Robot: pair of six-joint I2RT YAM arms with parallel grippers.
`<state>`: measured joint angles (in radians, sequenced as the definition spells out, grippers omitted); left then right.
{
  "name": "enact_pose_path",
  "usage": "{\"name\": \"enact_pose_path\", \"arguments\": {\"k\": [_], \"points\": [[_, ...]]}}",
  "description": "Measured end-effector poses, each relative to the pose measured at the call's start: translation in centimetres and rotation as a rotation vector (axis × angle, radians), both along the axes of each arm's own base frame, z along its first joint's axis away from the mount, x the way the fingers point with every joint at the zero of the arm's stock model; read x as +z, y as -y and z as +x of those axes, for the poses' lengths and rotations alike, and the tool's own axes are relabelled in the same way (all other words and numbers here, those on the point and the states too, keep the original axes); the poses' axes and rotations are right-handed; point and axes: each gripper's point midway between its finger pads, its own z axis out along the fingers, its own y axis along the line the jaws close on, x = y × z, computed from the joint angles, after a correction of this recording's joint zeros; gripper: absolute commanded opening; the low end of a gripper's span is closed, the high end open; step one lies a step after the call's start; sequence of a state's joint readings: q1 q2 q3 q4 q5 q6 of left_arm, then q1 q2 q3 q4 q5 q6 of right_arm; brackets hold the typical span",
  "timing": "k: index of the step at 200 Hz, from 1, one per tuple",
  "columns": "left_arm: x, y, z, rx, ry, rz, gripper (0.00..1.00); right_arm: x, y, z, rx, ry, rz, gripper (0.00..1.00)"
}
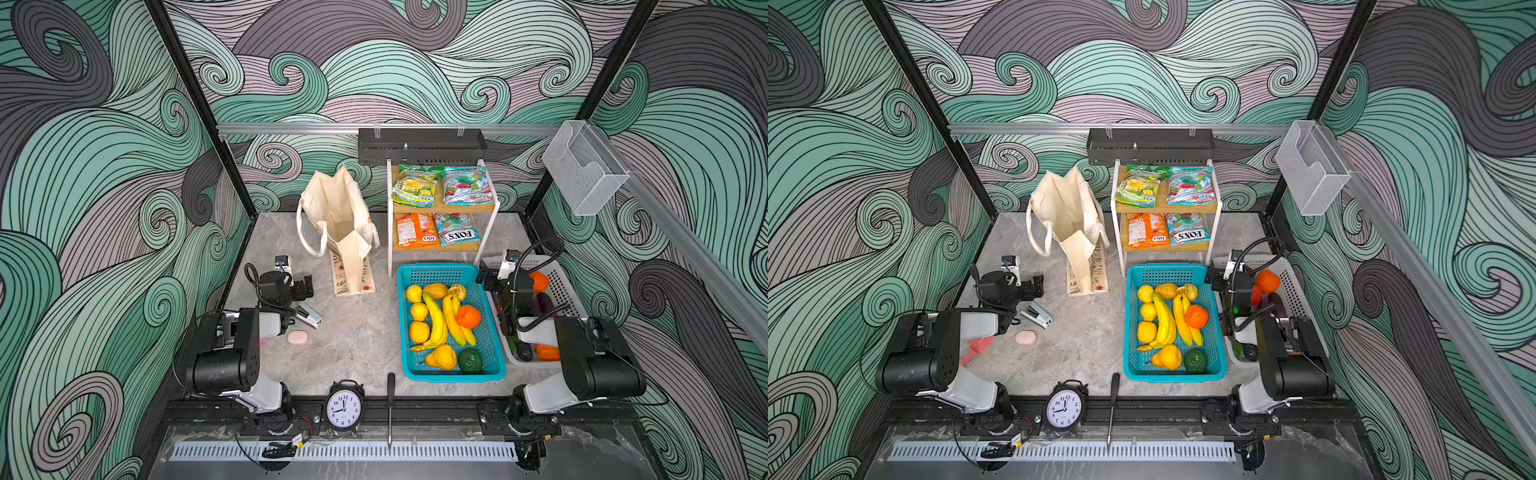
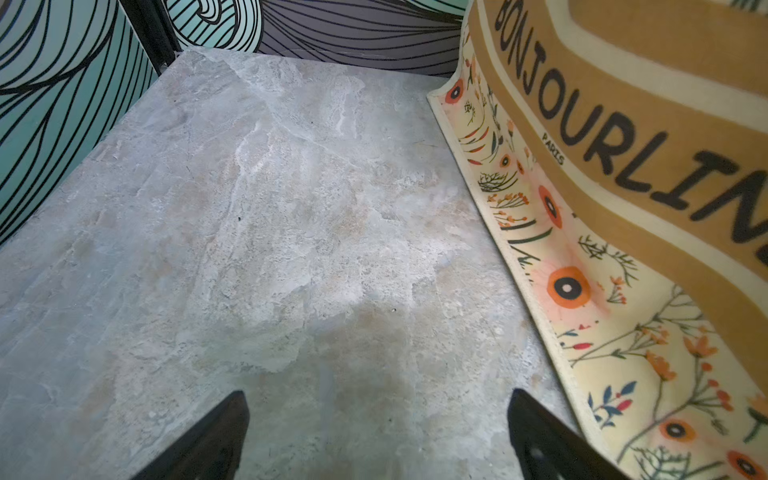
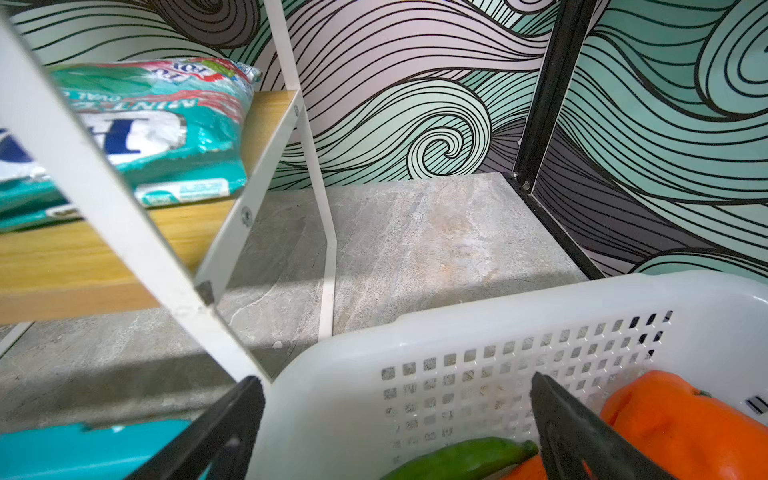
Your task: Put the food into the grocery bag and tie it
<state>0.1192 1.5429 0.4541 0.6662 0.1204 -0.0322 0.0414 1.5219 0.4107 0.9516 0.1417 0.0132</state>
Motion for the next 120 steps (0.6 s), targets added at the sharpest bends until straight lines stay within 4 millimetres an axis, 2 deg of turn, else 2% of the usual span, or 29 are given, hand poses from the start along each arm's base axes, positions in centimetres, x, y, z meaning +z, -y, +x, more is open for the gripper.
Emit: {"name": "enact_pose_path", "arguments": {"k": [120], "points": [[0.00, 0.00, 0.00, 0.000, 0.000, 0.000, 0.99, -0.01, -0.12, 0.01, 0.007, 0.000, 0.002, 1.00]]}}
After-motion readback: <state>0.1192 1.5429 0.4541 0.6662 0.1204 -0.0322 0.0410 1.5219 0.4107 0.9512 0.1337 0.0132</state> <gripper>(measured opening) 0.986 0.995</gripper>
